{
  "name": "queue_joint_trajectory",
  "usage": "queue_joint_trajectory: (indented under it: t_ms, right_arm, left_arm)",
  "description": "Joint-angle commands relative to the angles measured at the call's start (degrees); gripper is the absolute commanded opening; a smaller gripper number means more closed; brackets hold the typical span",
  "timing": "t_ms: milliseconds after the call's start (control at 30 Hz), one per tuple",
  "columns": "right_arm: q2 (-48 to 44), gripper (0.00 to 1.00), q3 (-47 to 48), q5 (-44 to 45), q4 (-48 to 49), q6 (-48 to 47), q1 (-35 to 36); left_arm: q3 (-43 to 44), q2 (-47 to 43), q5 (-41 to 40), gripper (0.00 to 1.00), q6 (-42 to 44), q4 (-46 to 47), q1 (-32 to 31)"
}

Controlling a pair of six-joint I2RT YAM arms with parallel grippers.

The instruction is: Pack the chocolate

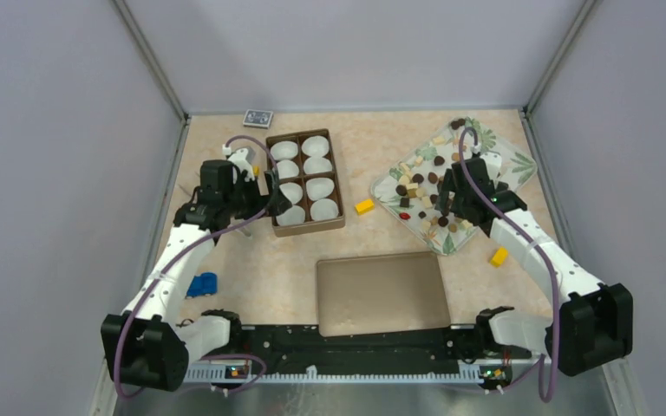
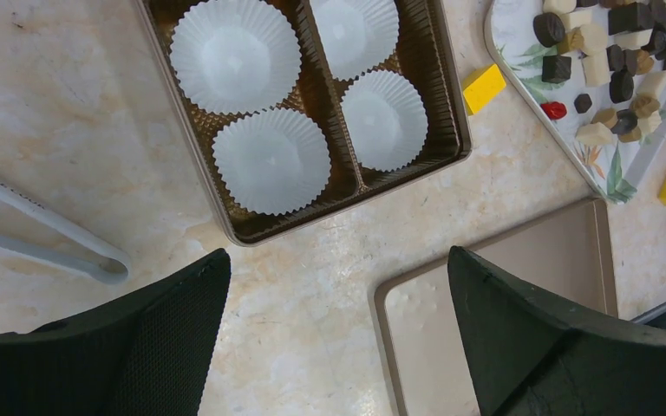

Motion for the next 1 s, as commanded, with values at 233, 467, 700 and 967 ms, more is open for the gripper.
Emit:
queue_joint_trajectory:
  t_ms: [233,467,700,967]
  right_arm:
    - [-5.1,0.94,-2.6,-3.6,5.1,-1.7,0.7]
    - [-5.3,0.94,-4.3,-2.5,3.1,0.5,0.8]
    - [-5.0,0.95,-7.4,-5.4,1.6,3.9,-7.0]
    - [-0.5,0.88,-11.6,-12.0,7.2,5.2,-18.4]
  left_arm:
    - [-0.6,-0.1,6.1,0.99,-1.1,2.5,-4.4]
    - [0.8,1.1,-1.7,0.99,-2.1,2.3,-19.1]
    - [1.6,3.1,-2.0,0.99,-1.9,3.8,-22.4]
    - [3.4,4.0,-3.6,0.99,-1.1,2.5,-22.6]
